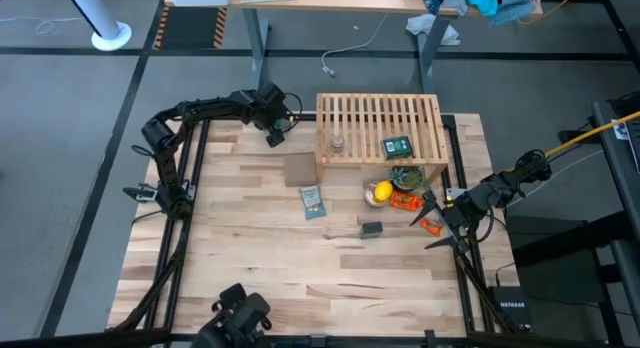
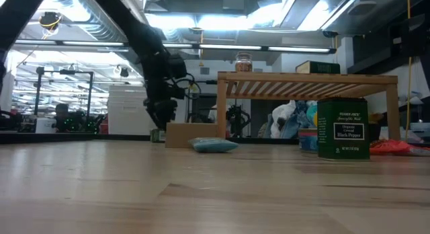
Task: Shelf spices
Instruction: Put the green seasoning bottle on the shelf
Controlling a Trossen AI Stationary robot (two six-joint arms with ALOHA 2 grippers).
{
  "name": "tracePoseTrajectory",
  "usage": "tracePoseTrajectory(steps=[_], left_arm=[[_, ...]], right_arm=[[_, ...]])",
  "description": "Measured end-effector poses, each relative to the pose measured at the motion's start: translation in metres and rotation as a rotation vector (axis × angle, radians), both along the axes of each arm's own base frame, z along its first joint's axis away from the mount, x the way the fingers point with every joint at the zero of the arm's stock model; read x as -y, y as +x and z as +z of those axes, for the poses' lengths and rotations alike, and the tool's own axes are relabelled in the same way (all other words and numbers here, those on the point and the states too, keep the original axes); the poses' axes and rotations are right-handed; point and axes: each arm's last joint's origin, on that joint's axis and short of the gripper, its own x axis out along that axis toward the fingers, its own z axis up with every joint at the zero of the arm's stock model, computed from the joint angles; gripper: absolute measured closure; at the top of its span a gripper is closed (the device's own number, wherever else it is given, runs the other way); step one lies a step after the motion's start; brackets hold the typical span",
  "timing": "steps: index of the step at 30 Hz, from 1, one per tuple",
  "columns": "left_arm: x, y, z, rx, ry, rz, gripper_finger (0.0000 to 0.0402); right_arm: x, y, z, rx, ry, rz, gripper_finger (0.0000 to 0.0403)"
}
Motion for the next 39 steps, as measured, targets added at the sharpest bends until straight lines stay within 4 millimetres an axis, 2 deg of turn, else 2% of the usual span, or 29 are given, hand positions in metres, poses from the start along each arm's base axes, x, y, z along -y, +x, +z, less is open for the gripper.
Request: tracePoseTrajectory(steps=[6, 12, 17, 22, 28, 33, 39], left_arm=[[-0.005, 0.003, -0.007, -0.006, 0.018, -0.020, 0.0064], [-0.003, 0.003, -0.007, -0.009, 0.005, -0.018, 0.0136], [0.006, 0.005, -0.009, -0.025, -0.047, 0.014, 0.0199], [0.021, 0.013, -0.010, -0.058, -0.081, -0.019, 0.0234], [0.035, 0.026, -0.010, -0.073, -0.066, -0.063, 0.0246], [0.037, 0.033, -0.003, -0.153, 0.051, -0.036, 0.0241], [0.037, 0.035, 0.008, -0.162, 0.046, -0.021, 0.0239]], right_arm=[[0.000, 0.000, 0.000, 0.000, 0.000, 0.000, 0.0059], [0.000, 0.000, 0.000, 0.000, 0.000, 0.000, 0.0059], [0.000, 0.000, 0.000, 0.000, 0.000, 0.000, 0.0059], [0.000, 0.000, 0.000, 0.000, 0.000, 0.000, 0.0059], [0.000, 0.000, 0.000, 0.000, 0.000, 0.000, 0.0059], [0.000, 0.000, 0.000, 0.000, 0.000, 0.000, 0.0059], [0.000, 0.000, 0.000, 0.000, 0.000, 0.000, 0.0059]])
